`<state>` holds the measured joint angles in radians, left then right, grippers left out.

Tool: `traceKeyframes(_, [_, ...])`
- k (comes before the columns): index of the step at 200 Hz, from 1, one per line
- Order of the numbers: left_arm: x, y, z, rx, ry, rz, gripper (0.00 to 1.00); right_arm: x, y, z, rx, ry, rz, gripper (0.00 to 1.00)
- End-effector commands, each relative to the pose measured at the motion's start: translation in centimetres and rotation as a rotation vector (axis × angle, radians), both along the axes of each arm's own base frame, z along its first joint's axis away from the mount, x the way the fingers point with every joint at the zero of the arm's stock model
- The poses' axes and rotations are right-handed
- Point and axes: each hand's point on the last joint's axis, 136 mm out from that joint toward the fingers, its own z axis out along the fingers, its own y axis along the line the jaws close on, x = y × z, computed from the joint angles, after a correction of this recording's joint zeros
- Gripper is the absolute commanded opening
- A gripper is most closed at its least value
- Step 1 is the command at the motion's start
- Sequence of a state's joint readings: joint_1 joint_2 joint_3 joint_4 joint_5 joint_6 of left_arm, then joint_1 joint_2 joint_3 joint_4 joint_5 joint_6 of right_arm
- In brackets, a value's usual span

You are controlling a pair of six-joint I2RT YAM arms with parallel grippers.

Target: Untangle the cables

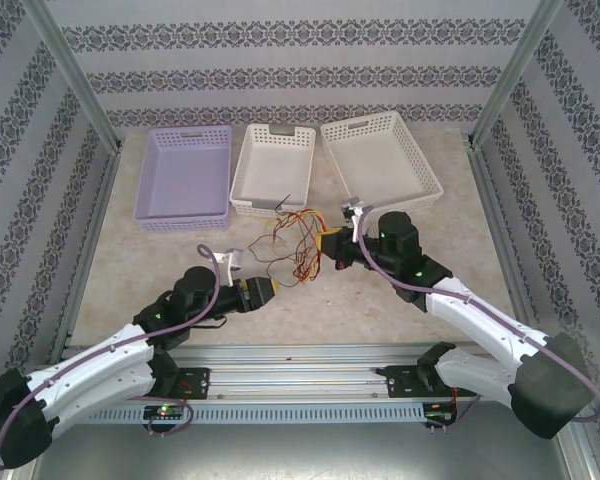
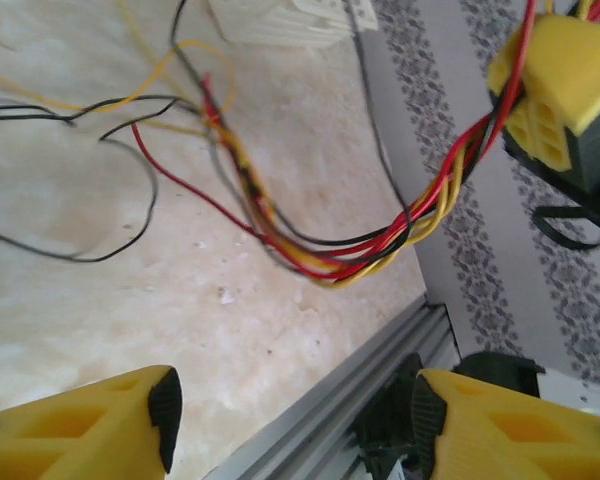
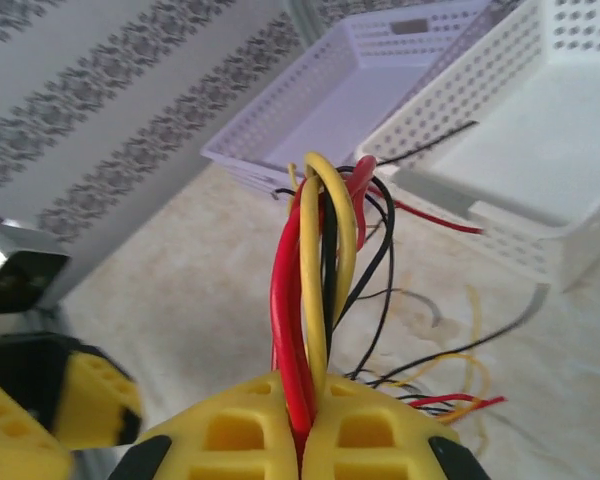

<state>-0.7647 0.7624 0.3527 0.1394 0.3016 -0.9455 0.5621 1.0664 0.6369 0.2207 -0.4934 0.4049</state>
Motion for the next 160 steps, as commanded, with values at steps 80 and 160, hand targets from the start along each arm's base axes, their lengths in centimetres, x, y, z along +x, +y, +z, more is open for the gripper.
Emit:
traceKeyframes(80, [-0.6, -5.9, 4.8, -0.218, -0.181, -0.176, 0.86, -3.2, 2.0, 3.9, 0.226, 0.035, 0.246, 0.00])
traceKeyframes(160, [0.2, -5.7, 5.7, -0.205, -0.222, -0.136, 0.63, -4.0, 2.3, 3.0, 0.212, 0.049, 0.268, 0.00])
